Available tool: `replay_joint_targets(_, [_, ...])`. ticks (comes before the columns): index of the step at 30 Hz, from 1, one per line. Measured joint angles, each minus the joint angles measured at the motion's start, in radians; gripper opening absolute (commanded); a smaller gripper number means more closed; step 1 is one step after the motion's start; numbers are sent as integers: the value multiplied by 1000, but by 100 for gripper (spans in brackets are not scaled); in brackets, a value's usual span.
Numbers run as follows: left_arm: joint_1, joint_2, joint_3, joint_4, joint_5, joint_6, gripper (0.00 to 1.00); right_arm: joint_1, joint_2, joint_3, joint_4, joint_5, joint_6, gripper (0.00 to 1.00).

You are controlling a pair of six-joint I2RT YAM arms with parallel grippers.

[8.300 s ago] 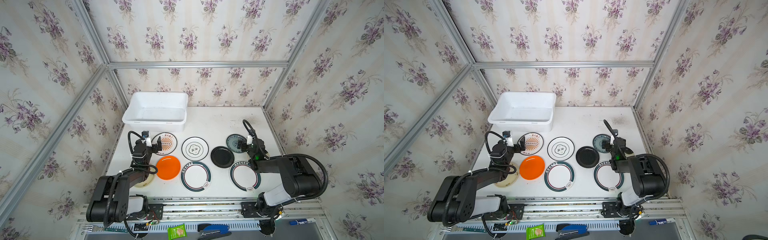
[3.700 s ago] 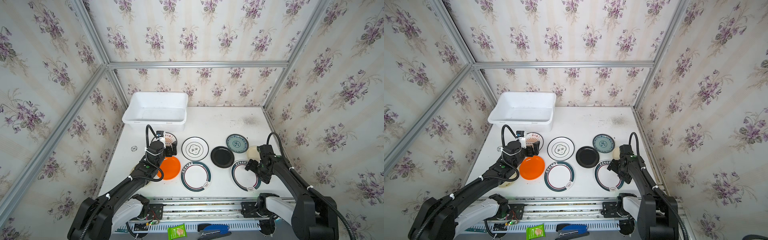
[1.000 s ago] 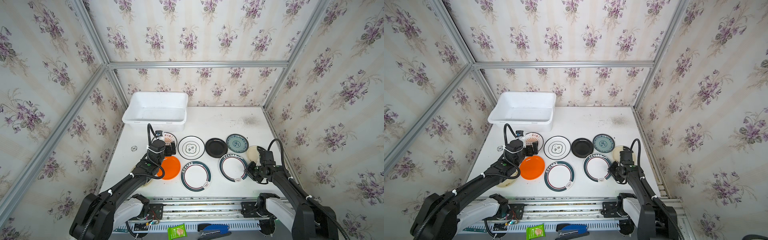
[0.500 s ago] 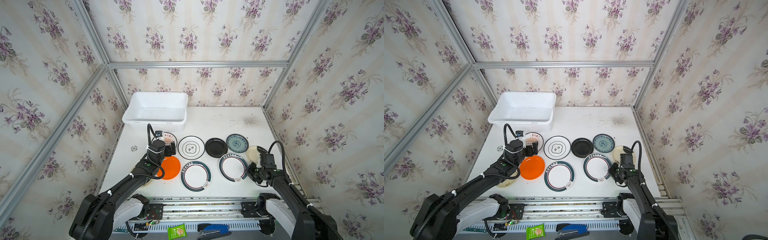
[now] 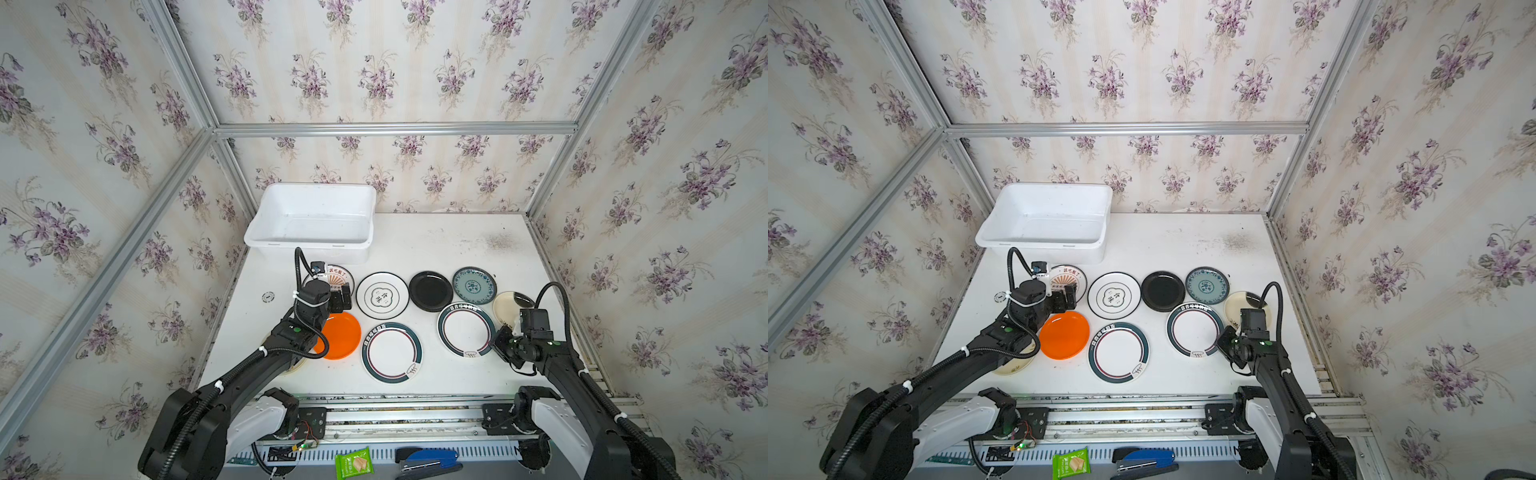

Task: Place the plates into the plastic bin on the countertop
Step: 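Push the right gripper against the plate edge and close on its rim, then lift the plate upright with the right gripper while the left gripper approaches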

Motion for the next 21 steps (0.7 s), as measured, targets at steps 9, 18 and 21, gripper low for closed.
replay_joint_targets(9, [0,1,0,0,1,0,100,0,-14,4,-22,12,0,0])
replay_joint_targets(18, [0,1,0,0,13,-1,100,0,6,42,-59,39,0,0])
replay_joint_targets(21, [0,0,0,0,16,-2,100,0,15,66,-70,39,0,0])
